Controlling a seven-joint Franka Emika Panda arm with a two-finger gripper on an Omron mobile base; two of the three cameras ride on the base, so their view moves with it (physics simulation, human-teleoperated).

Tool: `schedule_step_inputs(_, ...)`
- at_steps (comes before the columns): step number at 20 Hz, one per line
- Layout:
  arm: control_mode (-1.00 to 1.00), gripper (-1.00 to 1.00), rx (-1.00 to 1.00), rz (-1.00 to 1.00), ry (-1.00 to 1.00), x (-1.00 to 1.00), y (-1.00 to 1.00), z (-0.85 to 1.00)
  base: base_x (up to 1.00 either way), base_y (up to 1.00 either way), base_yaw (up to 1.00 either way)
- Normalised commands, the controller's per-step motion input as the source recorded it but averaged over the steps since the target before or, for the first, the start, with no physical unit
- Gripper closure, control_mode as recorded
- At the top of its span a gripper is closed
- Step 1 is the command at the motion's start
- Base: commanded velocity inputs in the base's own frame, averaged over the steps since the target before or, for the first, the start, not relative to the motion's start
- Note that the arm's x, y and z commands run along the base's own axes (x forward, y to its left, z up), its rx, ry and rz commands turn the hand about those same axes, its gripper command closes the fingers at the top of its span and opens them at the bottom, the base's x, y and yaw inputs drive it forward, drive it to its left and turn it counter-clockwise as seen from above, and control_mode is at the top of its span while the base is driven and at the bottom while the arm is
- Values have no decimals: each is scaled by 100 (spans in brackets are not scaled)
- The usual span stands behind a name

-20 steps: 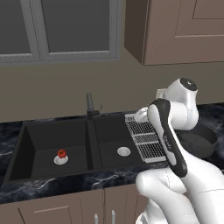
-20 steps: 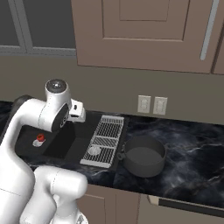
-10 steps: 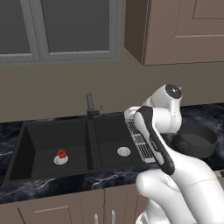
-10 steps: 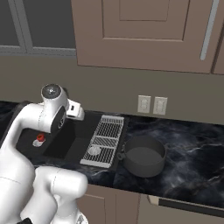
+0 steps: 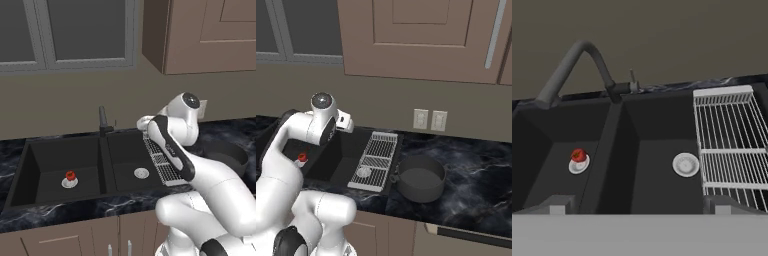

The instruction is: Dump the bell pepper from the pot into the sink. Then turn on the water and wash the bell pepper. Then turn off the water and put the bell pepper back in the pot.

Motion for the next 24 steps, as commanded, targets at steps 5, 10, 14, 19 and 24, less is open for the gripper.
schedule_step_inputs(5,-100,-100,2,0,-2,19,21,0,0,0,0)
schedule_step_inputs(10,-100,-100,1,0,-1,26,19,0,0,0,0)
schedule_step_inputs(14,-100,-100,1,0,0,26,13,-3,0,0,0)
schedule_step_inputs(19,-100,-100,1,0,0,22,10,-10,0,0,0)
schedule_step_inputs(24,-100,-100,1,0,0,24,8,-18,0,0,0)
